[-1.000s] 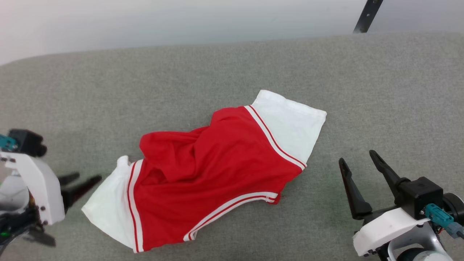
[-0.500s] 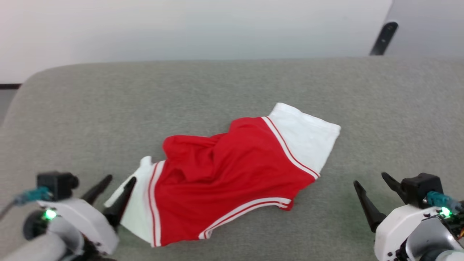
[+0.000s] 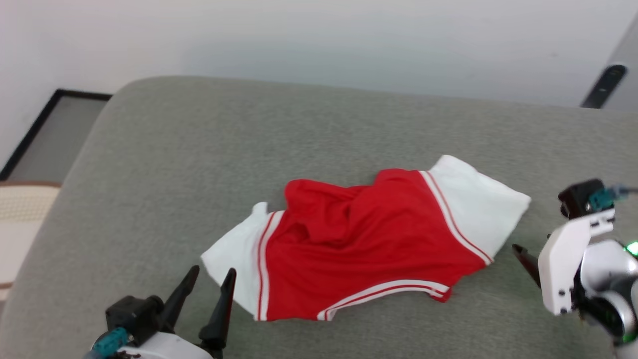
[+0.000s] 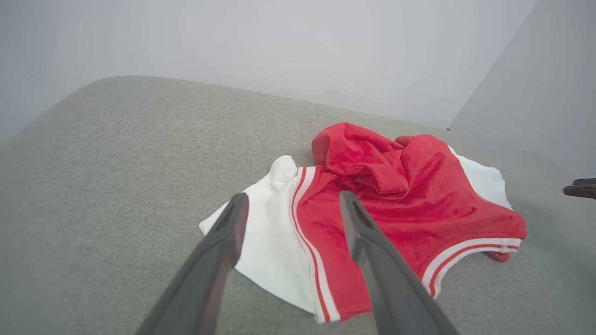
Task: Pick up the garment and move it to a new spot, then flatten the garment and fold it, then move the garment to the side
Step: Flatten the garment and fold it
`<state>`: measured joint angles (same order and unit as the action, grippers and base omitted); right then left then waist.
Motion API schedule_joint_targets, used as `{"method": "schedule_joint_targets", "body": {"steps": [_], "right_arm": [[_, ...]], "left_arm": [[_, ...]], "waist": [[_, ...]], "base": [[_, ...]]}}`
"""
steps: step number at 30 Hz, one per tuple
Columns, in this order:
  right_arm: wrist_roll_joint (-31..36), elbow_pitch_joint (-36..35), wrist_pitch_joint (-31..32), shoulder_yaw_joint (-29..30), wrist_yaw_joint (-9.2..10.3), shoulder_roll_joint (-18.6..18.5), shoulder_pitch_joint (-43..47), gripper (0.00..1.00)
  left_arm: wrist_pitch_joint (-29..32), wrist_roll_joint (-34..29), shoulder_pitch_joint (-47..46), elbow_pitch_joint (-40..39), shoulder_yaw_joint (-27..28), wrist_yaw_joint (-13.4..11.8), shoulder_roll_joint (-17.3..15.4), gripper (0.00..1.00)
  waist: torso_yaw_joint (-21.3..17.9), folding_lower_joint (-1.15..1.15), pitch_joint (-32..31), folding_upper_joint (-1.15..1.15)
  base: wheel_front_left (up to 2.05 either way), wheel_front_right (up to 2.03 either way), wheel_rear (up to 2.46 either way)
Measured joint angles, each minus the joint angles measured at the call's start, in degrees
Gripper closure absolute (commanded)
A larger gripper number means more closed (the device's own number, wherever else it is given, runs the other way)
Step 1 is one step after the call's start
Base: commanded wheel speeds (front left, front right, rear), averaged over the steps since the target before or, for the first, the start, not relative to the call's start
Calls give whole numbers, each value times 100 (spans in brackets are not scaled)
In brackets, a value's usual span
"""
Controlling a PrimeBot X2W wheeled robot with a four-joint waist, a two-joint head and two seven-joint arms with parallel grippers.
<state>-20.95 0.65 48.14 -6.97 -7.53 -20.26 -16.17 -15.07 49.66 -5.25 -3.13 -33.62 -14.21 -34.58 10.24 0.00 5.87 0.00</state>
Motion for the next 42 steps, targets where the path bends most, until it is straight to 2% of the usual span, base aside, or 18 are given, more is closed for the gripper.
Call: {"method": "schedule_joint_targets", "body": {"steps": [5, 9, 15, 18, 24, 36, 38, 40, 42], "right_arm": [[-118, 783, 635, 124, 0, 21, -628, 0], [-7, 1301, 823, 198, 0, 12, -889, 0], [252, 1895, 431, 256, 0, -165, -1558, 0], [483, 2197, 112, 123, 0, -312, -2008, 0], [822, 2902, -143, -234, 0, -394, -2544, 0], [657, 3757, -367, -882, 0, -600, -2837, 0], [613, 3816, -382, -993, 0, -642, -2874, 53], [542, 3882, -389, -1083, -1, -661, -2928, 98], [432, 3914, -408, -1189, -1, -657, -2950, 100]], "left_arm": [[0, -364, 110, 41, 155, 169, 263, 0], [0, -472, 118, 113, 189, 309, 376, 0], [0, -575, 98, 170, 210, 467, 476, 0], [0, -593, 43, 180, 230, 552, 549, 0], [0, -671, -75, 237, 224, 702, 675, 0], [0, -735, -136, 226, 348, 792, 761, 0], [0, -735, -138, 215, 368, 812, 756, 0], [0, -734, -143, 197, 396, 816, 745, 0], [-1, -733, -146, 168, 432, 820, 739, 0]], "waist": [[267, 0, 64, 0], [424, 0, 143, 0], [533, 0, 353, 0], [581, 0, 472, 0], [704, 0, 703, 0], [960, 0, 956, 0], [980, 0, 976, 0], [994, 0, 992, 0], [1000, 0, 1000, 0]], "base": [[0, 0, 0], [0, 0, 0], [0, 0, 0], [0, 0, 0], [0, 0, 0], [0, 0, 0], [0, 0, 0], [0, 0, 0], [0, 0, 0]]}}
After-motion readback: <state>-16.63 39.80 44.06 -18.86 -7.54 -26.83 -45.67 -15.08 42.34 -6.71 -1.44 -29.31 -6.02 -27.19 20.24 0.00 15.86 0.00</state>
